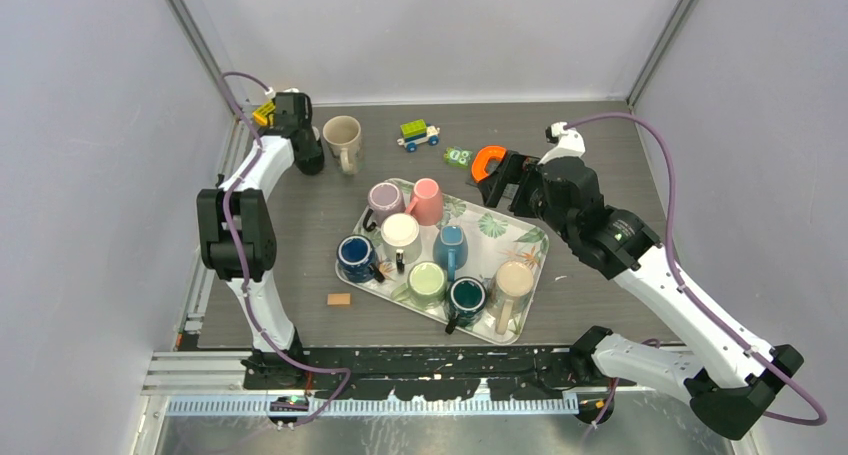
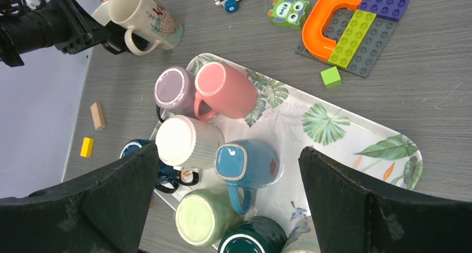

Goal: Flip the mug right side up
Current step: Place the cup at the corner of the board, then turn over the cup on the tray.

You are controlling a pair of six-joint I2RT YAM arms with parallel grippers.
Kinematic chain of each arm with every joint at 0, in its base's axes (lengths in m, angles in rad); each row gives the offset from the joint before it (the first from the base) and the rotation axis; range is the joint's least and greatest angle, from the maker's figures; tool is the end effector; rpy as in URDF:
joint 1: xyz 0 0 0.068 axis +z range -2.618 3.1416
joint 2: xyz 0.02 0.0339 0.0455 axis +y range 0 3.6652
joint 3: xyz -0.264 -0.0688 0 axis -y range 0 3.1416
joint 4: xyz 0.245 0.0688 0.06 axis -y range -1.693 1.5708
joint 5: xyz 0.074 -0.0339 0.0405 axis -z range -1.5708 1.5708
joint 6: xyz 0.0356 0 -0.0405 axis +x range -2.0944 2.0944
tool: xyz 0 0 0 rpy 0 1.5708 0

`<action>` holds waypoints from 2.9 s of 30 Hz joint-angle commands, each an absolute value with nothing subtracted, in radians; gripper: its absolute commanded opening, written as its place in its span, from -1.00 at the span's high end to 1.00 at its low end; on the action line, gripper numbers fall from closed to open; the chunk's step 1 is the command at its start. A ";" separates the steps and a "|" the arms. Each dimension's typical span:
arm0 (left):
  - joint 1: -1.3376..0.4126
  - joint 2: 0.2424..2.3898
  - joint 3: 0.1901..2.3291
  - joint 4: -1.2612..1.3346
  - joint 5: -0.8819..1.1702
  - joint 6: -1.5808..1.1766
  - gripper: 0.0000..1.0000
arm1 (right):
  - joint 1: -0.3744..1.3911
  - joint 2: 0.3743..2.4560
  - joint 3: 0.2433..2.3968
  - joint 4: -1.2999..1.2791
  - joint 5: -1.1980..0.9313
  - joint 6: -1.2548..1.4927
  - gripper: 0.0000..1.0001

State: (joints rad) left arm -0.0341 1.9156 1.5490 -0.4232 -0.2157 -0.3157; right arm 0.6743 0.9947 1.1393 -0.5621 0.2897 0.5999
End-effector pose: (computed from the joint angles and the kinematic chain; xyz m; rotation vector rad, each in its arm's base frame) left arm 0.4360 -0.0073 0.2529 -0.4310 2.2989 0.0818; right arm 0.1695 0.1224 0.3857 0.1153 2.0069 0.5396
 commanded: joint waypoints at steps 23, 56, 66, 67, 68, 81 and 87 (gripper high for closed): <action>-0.037 1.752 1.494 -0.460 -0.155 -0.414 0.22 | 0.676 0.995 1.129 -0.597 0.301 0.623 -1.00; -0.472 1.335 1.287 -0.554 0.028 -0.405 -0.49 | 0.772 0.774 1.080 -1.297 0.157 1.007 -1.00; -0.473 1.321 1.279 -0.554 0.026 -0.403 -0.49 | 0.911 0.834 0.963 -1.213 0.226 1.082 -1.00; -0.473 1.321 1.277 -0.553 0.024 -0.403 -0.49 | 0.918 0.838 0.946 -1.194 0.224 1.090 -1.00; -0.473 1.322 1.276 -0.553 0.025 -0.403 -0.49 | 0.927 0.845 0.932 -1.174 0.226 1.096 -1.00; -0.472 1.319 1.261 -0.546 0.008 -0.394 -0.49 | 0.991 0.915 0.767 -1.000 0.363 1.186 -0.92; -0.472 1.319 1.259 -0.549 0.008 -0.391 -0.49 | 0.991 0.909 0.703 -0.940 0.434 1.241 -0.27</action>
